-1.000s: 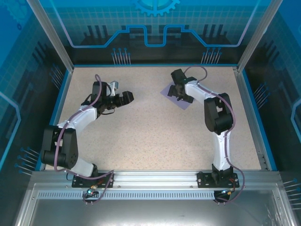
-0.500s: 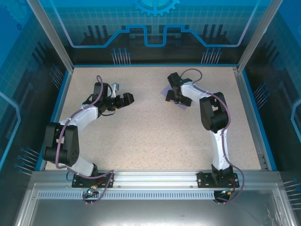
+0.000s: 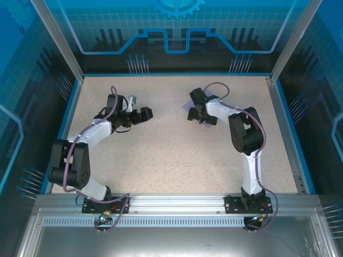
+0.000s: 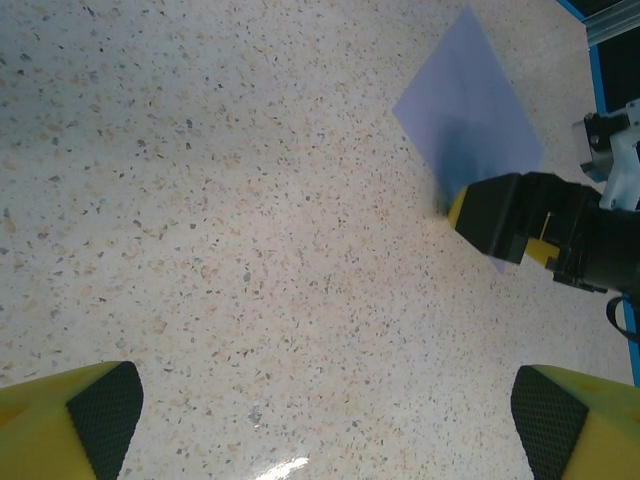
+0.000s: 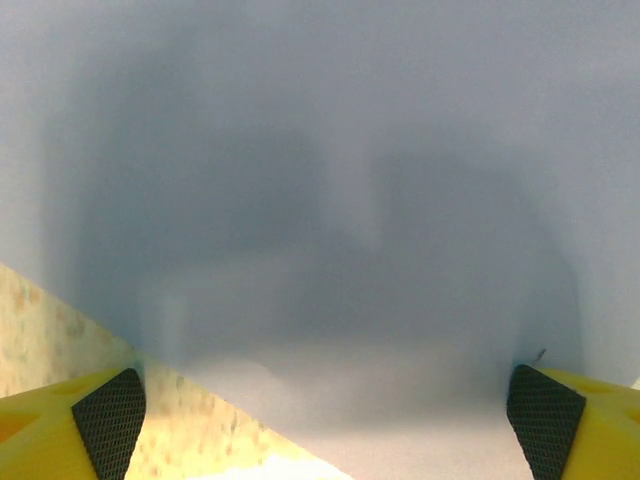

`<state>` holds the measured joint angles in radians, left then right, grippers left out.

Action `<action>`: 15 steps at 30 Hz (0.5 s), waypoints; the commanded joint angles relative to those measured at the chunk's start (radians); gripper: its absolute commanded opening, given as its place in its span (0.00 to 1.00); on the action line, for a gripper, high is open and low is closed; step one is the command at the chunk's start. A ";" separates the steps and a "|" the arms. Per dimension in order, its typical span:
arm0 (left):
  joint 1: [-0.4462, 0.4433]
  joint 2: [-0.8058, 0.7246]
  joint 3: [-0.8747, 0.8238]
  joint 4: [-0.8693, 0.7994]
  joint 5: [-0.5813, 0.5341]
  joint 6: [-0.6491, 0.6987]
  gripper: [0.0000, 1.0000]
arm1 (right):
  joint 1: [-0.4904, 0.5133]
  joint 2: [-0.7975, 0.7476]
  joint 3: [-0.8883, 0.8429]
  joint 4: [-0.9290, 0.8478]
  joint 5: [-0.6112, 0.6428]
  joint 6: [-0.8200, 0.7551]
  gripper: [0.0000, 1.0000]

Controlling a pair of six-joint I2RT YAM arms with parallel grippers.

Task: Fold a paper plane with a square sheet of paper (pick it up from the middle)
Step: Move the square sheet of paper to the center of the table.

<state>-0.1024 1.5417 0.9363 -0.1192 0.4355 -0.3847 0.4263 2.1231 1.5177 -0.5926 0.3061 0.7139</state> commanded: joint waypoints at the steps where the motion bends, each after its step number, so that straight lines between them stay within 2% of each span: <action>1: -0.008 -0.038 0.013 -0.031 0.020 0.033 0.99 | 0.038 -0.042 -0.089 -0.043 -0.081 0.011 0.97; 8: -0.010 -0.033 0.019 -0.033 0.023 0.034 0.99 | 0.037 -0.158 -0.080 -0.040 -0.008 0.067 0.97; 15: -0.009 -0.024 0.022 -0.026 0.031 0.021 0.99 | -0.006 0.013 0.144 -0.148 0.031 0.180 0.98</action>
<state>-0.1024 1.5318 0.9363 -0.1307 0.4362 -0.3672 0.4408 2.0693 1.6051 -0.6800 0.3042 0.8234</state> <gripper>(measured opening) 0.987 0.975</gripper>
